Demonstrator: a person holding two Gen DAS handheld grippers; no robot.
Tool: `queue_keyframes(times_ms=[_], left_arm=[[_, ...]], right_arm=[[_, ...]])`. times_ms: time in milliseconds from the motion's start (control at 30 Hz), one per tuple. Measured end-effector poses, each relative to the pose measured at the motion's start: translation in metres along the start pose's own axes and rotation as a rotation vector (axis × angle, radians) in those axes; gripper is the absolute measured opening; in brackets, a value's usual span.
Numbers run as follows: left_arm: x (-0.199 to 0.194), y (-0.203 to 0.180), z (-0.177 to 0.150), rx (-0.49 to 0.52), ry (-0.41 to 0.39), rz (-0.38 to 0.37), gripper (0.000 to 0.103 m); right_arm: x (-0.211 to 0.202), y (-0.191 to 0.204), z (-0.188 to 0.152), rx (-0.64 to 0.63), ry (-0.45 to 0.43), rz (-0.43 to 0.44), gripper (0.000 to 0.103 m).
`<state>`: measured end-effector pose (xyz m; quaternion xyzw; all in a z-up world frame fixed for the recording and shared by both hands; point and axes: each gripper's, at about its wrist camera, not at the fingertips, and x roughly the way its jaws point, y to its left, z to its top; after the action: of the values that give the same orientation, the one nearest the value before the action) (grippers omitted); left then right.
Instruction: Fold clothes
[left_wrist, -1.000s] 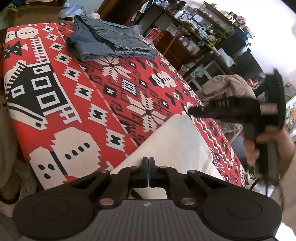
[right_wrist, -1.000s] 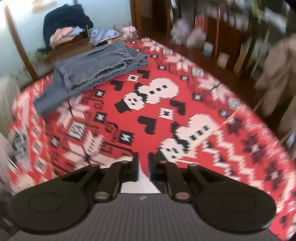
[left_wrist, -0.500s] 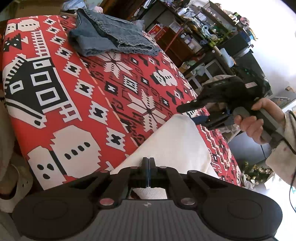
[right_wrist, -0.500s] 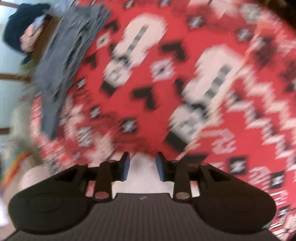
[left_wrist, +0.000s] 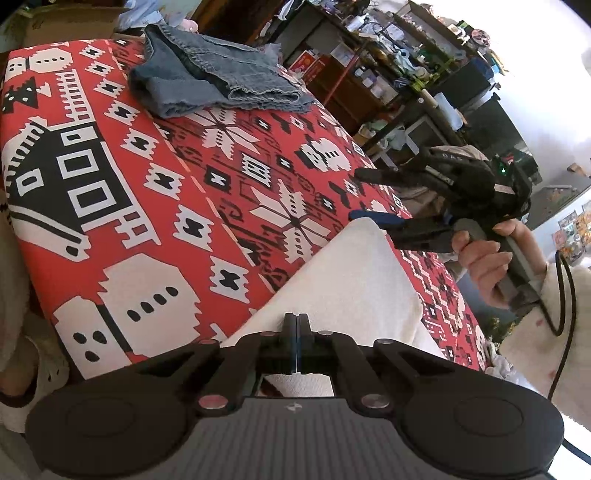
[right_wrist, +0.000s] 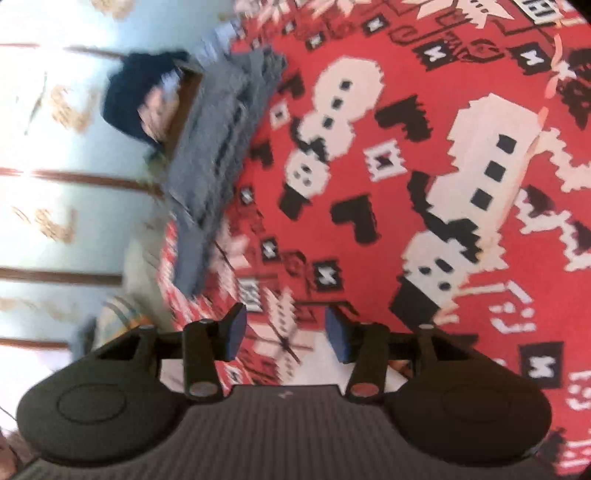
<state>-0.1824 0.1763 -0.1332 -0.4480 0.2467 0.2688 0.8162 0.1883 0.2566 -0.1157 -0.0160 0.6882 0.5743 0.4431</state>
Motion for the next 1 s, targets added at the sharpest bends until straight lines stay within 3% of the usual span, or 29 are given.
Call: queue_keyframes(times_ms=[133,200,333,433,500,633,767,900,1000], left_arm=[[0.000,0.000,0.000,0.003,-0.003,0.000,0.003],[0.000,0.000,0.000,0.001,-0.003,0.001,0.003],[0.000,0.001,0.000,0.001,-0.003,-0.004,0.003],[0.000,0.001,0.000,0.002,-0.003,-0.006,0.003],[0.000,0.001,0.000,0.006,-0.003,-0.006,0.003],[0.000,0.000,-0.001,0.017,-0.007,-0.003,0.003],[0.000,-0.001,-0.003,0.024,-0.012,-0.001,0.003],[0.000,-0.001,-0.003,0.027,-0.014,0.000,0.003],[0.000,-0.001,-0.003,0.023,-0.011,-0.002,0.003]], right_arm=[[-0.006,0.000,0.000,-0.009,-0.018,-0.048,0.052],[-0.016,0.006,0.000,-0.030,-0.050,-0.112,0.052],[-0.018,0.010,-0.001,-0.062,0.027,-0.197,0.051],[-0.004,0.007,-0.002,-0.071,0.114,-0.175,0.051],[0.001,0.004,-0.004,-0.083,0.124,-0.123,0.052],[-0.002,-0.008,-0.008,-0.068,0.044,0.024,0.052],[0.002,-0.021,-0.012,-0.034,-0.009,0.077,0.052],[-0.002,-0.029,-0.013,0.008,-0.138,0.145,0.052],[-0.009,-0.022,-0.010,0.011,-0.192,0.082,0.052]])
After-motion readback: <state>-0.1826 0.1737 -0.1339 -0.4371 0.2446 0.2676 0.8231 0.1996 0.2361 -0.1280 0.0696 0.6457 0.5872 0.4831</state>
